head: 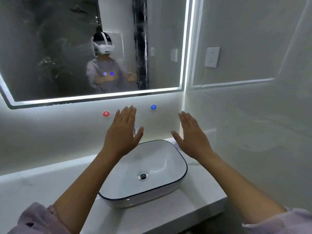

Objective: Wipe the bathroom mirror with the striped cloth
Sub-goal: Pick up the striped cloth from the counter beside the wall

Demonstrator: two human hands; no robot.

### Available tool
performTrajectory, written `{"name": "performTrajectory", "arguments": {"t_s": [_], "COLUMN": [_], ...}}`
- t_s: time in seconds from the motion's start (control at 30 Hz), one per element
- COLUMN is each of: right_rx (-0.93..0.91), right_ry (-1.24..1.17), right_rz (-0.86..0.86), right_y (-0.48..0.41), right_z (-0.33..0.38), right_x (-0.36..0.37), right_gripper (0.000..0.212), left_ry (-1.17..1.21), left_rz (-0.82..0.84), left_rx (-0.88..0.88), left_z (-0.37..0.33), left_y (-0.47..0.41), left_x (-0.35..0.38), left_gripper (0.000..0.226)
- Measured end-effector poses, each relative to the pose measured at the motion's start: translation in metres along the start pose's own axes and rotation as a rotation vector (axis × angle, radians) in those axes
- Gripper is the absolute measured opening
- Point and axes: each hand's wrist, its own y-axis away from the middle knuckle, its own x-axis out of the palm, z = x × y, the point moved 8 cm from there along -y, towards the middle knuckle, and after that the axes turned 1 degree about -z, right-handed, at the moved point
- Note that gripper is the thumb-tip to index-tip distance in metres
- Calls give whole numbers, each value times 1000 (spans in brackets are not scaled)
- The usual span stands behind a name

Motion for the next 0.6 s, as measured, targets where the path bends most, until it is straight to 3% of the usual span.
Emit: {"name": "performTrajectory", "arguments": {"t_s": [0.4, 0.6], "right_rx": [24, 51], "right_ry": [4, -30], "right_rz": [38, 81], "right_y": [-77, -111], "right_z": [-67, -133], "right_x": [75, 119], "right_gripper": [82, 82], "left_ry": [111, 128], "left_rz": [92, 160], "left_rx": [-21, -57], "left_z": [24, 8], "left_y": [-66, -109], "left_x": [124, 193], "left_gripper": [74, 74]}}
